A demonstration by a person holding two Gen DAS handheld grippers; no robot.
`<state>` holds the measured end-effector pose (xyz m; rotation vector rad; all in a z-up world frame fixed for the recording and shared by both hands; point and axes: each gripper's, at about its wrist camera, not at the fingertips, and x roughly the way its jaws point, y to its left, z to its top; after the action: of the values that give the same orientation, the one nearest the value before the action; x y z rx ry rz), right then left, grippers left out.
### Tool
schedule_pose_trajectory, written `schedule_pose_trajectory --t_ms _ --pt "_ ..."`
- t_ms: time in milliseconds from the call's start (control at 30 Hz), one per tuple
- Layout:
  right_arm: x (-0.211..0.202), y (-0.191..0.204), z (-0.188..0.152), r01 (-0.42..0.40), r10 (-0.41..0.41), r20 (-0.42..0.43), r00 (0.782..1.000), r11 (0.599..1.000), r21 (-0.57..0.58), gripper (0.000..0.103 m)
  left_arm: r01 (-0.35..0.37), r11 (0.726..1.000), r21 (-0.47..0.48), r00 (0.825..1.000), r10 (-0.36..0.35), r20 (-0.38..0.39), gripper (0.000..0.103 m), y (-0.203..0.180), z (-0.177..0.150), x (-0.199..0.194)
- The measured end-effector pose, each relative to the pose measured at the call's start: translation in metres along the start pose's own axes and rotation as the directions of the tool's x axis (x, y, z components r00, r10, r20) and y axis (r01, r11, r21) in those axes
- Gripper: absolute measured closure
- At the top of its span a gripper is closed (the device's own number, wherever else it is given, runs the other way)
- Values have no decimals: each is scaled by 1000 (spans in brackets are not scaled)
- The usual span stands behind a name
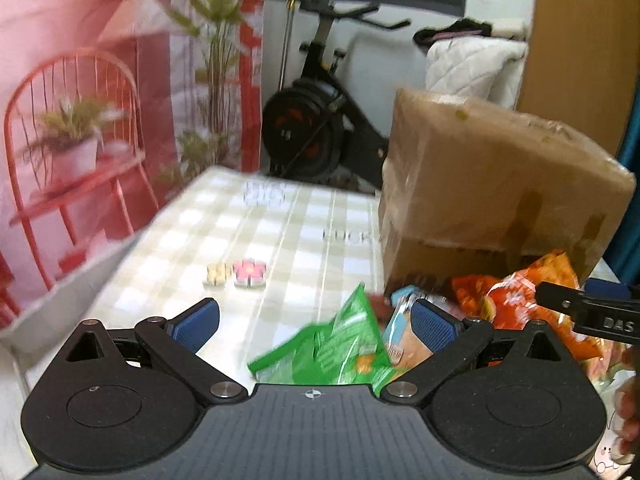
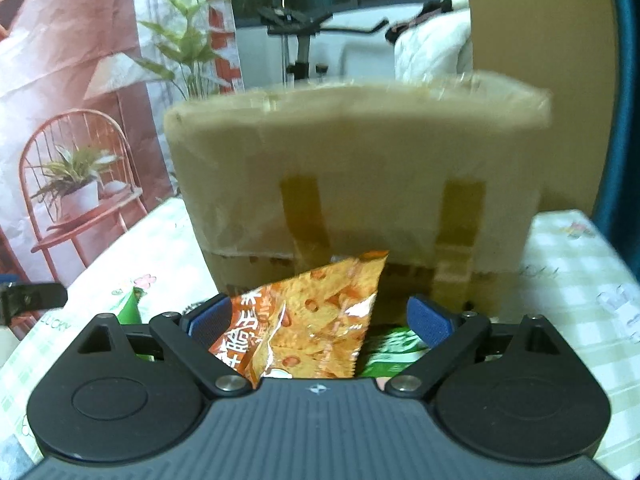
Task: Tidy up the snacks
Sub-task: 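Grasp the green snack bag with the left tool while the right tool grasps the orange chip bag, then carry both bags over the box and open both tools to drop them in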
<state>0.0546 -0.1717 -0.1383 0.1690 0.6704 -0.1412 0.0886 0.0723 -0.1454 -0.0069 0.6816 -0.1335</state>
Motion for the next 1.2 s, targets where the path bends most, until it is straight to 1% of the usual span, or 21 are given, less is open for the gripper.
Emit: schedule_pose_trajectory --t_ms 67,100,233,300,400,467,600,633,667,700,733,833,867,1000,1100,1200 --pt "15 1 -4 18 -18 -39 999 1000 1 11 4 999 -42 999 -6 -43 1 6 -6 10" --pt "21 1 -7 32 -32 -54 998 999 -2 11 7 998 -65 998 -11 -67 1 9 -9 15" --pt "26 0 -8 12 -11 -52 999 1000 4 11 33 985 -168 989 -57 -140 1 21 -19 38" --pt "26 0 -8 -6 6 -54 999 1000 -3 16 37 978 -206 980 -76 -184 1 25 -23 50" --pt "25 0 -8 -24 23 -52 998 1000 -15 23 38 978 -206 973 -83 -215 0 23 -29 62" --pt "25 1 -8 -34 33 -49 998 999 -29 32 19 982 -186 969 -64 -239 0 20 -33 68" --pt "29 5 -7 -40 39 -48 998 999 -33 33 20 987 -157 963 -61 -264 1 14 -38 72" --pt "30 5 -7 -40 39 -47 998 999 -32 33 8 989 -150 961 -49 -273 7 13 -38 71" --pt "30 4 -7 -42 41 -46 998 999 -32 34 3 990 -142 963 -41 -267 12 12 -38 68" --pt "30 4 -7 -46 45 -44 998 998 -29 36 -4 992 -129 966 -30 -258 15 11 -36 64" --pt "29 3 -7 -53 52 -42 998 998 -24 40 -11 994 -113 970 -17 -243 19 10 -35 59" --pt "19 2 -4 -57 56 -28 998 998 -18 49 -11 995 -95 984 -6 -181 20 10 -25 40" --pt "15 1 -4 -54 53 -16 998 998 -21 55 -11 996 -93 988 -4 -156 20 10 -21 33" --pt "0 -1 0 -54 54 24 998 998 -12 57 -4 998 -58 997 0 -73 20 3 -7 8" --pt "-11 -3 1 -63 63 47 997 998 -1 58 -10 999 -33 1000 9 -29 20 -5 1 -8" --pt "-26 -3 3 -70 70 74 995 998 -3 58 -3 1000 -18 1000 3 11 20 -12 9 -24"
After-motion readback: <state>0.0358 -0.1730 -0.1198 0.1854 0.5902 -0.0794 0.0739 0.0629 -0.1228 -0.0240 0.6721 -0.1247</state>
